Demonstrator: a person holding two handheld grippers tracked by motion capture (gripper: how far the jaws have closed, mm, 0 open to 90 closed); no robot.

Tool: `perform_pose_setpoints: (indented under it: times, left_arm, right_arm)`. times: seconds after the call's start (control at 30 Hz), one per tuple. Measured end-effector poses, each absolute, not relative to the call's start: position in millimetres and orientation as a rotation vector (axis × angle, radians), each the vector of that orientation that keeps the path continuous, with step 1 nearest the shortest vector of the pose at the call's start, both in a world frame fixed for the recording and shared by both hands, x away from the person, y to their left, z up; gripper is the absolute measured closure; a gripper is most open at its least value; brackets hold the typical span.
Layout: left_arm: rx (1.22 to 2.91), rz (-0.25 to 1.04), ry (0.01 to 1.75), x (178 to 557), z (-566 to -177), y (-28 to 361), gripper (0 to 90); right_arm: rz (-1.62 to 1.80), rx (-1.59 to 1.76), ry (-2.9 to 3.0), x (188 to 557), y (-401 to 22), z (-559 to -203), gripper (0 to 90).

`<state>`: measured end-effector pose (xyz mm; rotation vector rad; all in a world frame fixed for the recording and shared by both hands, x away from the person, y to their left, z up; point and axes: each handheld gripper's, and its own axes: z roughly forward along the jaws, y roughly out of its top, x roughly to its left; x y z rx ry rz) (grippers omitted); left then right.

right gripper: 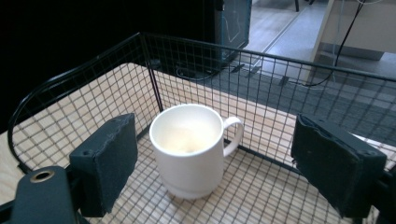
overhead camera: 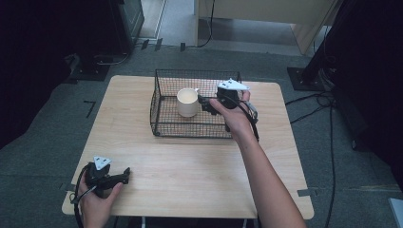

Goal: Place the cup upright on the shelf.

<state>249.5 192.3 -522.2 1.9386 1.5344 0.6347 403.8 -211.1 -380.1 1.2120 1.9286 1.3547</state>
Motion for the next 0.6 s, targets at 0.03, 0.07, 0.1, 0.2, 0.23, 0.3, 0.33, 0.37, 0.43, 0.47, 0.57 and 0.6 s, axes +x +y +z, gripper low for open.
perform_pose_setpoints:
  times: [0.03, 0.07, 0.1, 0.2, 0.23, 0.3, 0.33, 0.37, 0.43, 0.47, 0.57, 0.6]
  left_arm:
    - [1.938, 0.634, 1.535, 249.5, -522.3, 192.3, 0.0]
    - [1.938, 0.634, 1.535, 249.5, -522.2, 192.3, 0.0]
    - [1.938, 0.635, 1.535, 249.5, -522.3, 192.3, 0.0]
    - [1.937, 0.635, 1.535, 249.5, -522.3, 192.2, 0.0]
    - [1.937, 0.635, 1.535, 249.5, -522.3, 192.2, 0.0]
    - [1.937, 0.635, 1.535, 249.5, -522.3, 192.2, 0.0]
    - [1.938, 0.635, 1.535, 249.5, -522.3, 192.3, 0.0]
    - [1.938, 0.634, 1.534, 249.5, -522.3, 192.3, 0.0]
    - [1.938, 0.634, 1.535, 249.5, -522.3, 192.2, 0.0]
    - [1.938, 0.634, 1.535, 249.4, -522.3, 192.2, 0.0]
    - [1.938, 0.634, 1.535, 249.4, -522.2, 192.3, 0.0]
    - [1.938, 0.634, 1.535, 249.4, -522.2, 192.3, 0.0]
  right_arm:
    - [1.355, 1.207, 1.932, 400.7, -212.4, -380.5, 14.4]
    - [1.359, 1.204, 1.933, 397.4, -213.8, -381.0, 14.4]
    - [1.357, 1.199, 1.937, 394.1, -215.0, -381.5, 14.4]
    - [1.357, 1.194, 1.936, 384.2, -219.1, -383.5, 14.4]
    - [1.358, 1.195, 1.932, 381.1, -220.8, -384.1, 14.4]
    - [1.365, 1.194, 1.927, 374.6, -224.2, -385.3, 14.4]
    - [1.369, 1.196, 1.924, 371.4, -226.2, -385.8, 14.4]
    - [1.373, 1.196, 1.922, 368.3, -227.7, -386.5, 14.4]
    - [1.372, 1.188, 1.923, 362.9, -230.6, -387.9, 14.4]
    - [1.370, 1.192, 1.920, 360.3, -231.9, -388.9, 14.4]
    - [1.365, 1.196, 1.919, 352.8, -236.6, -392.1, 14.2]
    - [1.365, 1.201, 1.917, 350.3, -238.2, -393.2, 14.2]
